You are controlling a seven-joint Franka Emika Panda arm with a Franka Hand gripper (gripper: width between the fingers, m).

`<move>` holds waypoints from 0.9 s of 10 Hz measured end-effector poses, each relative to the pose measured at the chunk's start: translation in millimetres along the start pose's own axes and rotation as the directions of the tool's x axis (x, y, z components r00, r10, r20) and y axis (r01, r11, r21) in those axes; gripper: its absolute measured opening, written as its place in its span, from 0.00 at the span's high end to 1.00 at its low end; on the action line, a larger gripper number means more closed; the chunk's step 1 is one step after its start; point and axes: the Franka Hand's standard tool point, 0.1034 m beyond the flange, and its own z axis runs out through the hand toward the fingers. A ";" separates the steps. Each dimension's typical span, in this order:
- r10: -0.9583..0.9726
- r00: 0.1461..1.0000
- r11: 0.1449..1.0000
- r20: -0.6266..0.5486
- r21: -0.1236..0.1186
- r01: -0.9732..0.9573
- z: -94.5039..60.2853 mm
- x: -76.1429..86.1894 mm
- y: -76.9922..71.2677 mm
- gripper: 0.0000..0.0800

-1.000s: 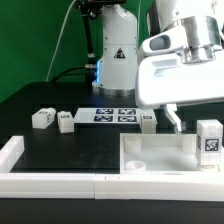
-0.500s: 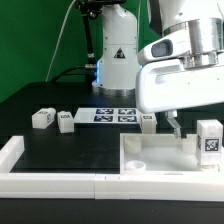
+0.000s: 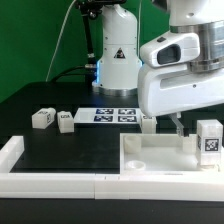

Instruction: Assemble one leg

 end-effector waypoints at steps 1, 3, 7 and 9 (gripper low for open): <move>0.000 1.000 1.000 -0.003 0.000 0.000 -0.1 2.1 0.2 0.19; -0.002 1.000 1.000 -0.014 0.000 0.002 -1.7 9.7 0.0 0.19; -0.028 0.999 0.999 -0.022 -0.023 0.027 0.5 8.5 0.9 0.19; -0.029 0.999 0.999 -0.022 -0.023 0.028 0.9 8.6 0.8 0.34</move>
Offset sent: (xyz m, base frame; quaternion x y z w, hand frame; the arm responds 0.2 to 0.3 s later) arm 0.0174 -0.0183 0.0055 -0.1074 0.0152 -0.0346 0.9935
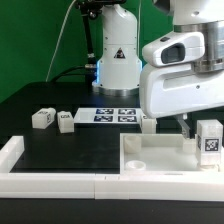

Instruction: Assemble one leg

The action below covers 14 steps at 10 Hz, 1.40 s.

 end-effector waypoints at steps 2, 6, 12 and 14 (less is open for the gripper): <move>0.003 1.000 1.000 0.000 -0.003 -0.003 -0.1 0.0 2.9 0.63; 0.223 0.975 0.975 -0.001 0.002 -0.223 -0.3 0.2 3.7 0.63; 0.862 0.507 0.508 -0.016 0.034 -0.861 3.2 -2.3 -1.2 0.63; 0.931 0.364 0.364 -0.002 0.040 -0.930 3.8 -2.3 -3.4 0.63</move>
Offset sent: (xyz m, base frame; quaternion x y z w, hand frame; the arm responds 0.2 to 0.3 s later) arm 0.0000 0.0000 0.0000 0.0000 0.0000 0.0000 1.0000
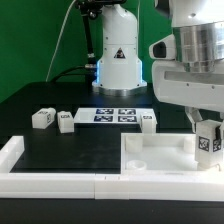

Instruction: Assemble one leg

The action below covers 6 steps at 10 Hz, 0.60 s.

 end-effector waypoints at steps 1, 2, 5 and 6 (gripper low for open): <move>0.033 0.999 0.999 0.005 0.003 -0.033 0.1 -1.3 -0.6 0.63; -0.014 1.000 1.000 0.006 0.004 0.014 0.2 -1.4 -0.6 0.54; -0.286 0.958 0.958 -0.003 -0.002 0.286 -0.9 5.4 2.0 0.22; -0.446 0.895 0.895 -0.013 -0.021 0.445 -0.4 4.3 2.0 0.19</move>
Offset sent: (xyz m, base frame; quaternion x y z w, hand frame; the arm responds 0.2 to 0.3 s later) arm 0.0013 -0.0075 0.0024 0.0111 -0.0223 -0.1684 0.9854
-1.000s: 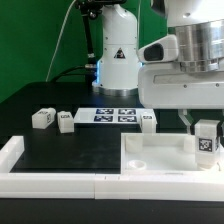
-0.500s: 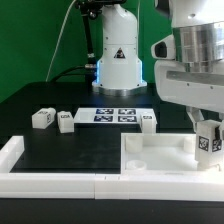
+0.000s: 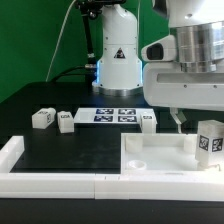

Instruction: Assemble one leg

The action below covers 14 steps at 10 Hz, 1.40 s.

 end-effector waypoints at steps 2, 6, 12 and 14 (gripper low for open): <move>-0.279 0.960 0.959 -0.017 -0.051 0.278 1.6 -5.8 -4.7 0.19; -0.638 0.770 0.767 0.011 -0.080 0.637 3.9 -8.7 -5.8 0.19; -0.820 0.572 0.568 0.032 -0.074 0.819 3.7 -3.2 0.2 0.35; -0.815 0.578 0.575 0.031 -0.074 0.815 3.6 -3.1 0.1 0.64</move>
Offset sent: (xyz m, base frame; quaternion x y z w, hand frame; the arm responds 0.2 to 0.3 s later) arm 0.0002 -0.0013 -0.0042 -0.0620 0.0043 -0.3120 0.9480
